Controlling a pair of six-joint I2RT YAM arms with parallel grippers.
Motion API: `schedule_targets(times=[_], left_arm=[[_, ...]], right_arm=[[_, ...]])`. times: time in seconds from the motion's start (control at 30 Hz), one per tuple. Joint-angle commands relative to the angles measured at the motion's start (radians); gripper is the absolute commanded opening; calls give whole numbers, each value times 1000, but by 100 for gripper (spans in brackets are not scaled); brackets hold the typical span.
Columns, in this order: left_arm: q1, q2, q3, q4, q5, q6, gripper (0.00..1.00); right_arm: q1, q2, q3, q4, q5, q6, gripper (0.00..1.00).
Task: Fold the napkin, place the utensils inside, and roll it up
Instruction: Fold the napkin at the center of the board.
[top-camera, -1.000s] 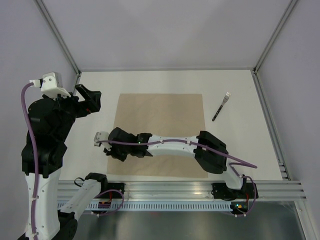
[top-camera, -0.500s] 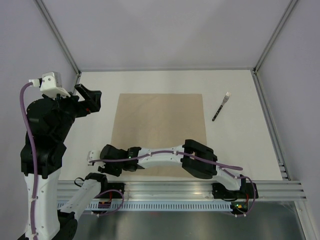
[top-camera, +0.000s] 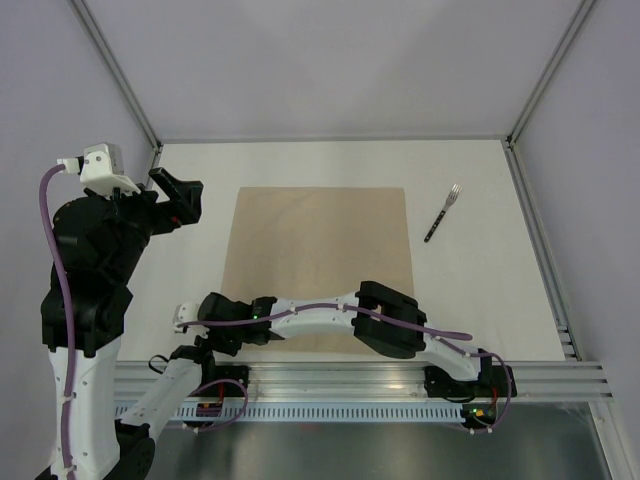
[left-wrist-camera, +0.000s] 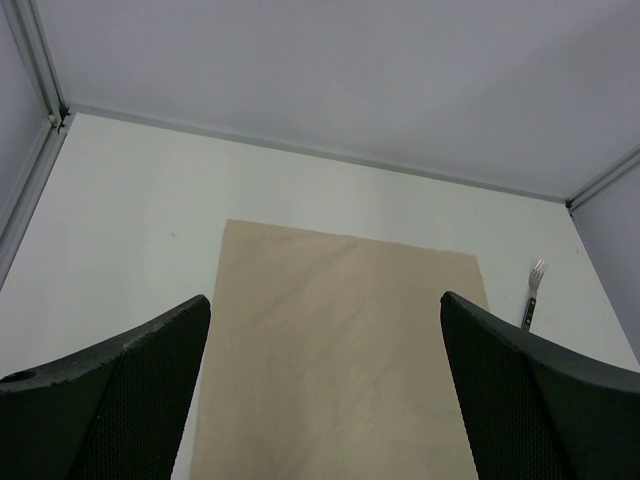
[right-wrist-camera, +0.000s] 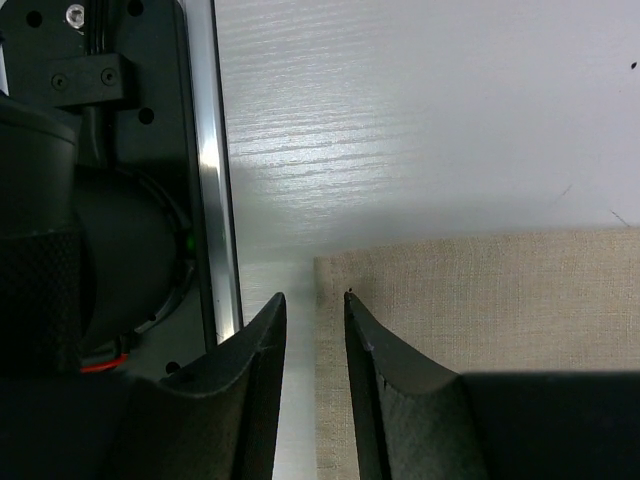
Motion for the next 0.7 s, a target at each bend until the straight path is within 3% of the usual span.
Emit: schedule_targets(times=[0.0,0.67], left_arm=[[4,5,24,11,21,-37,100],[4,6,19,12,23,-35,100]], right_arm=[[17,28,39,11,18,11,36],[17,66,-11,35,78,-22,34]])
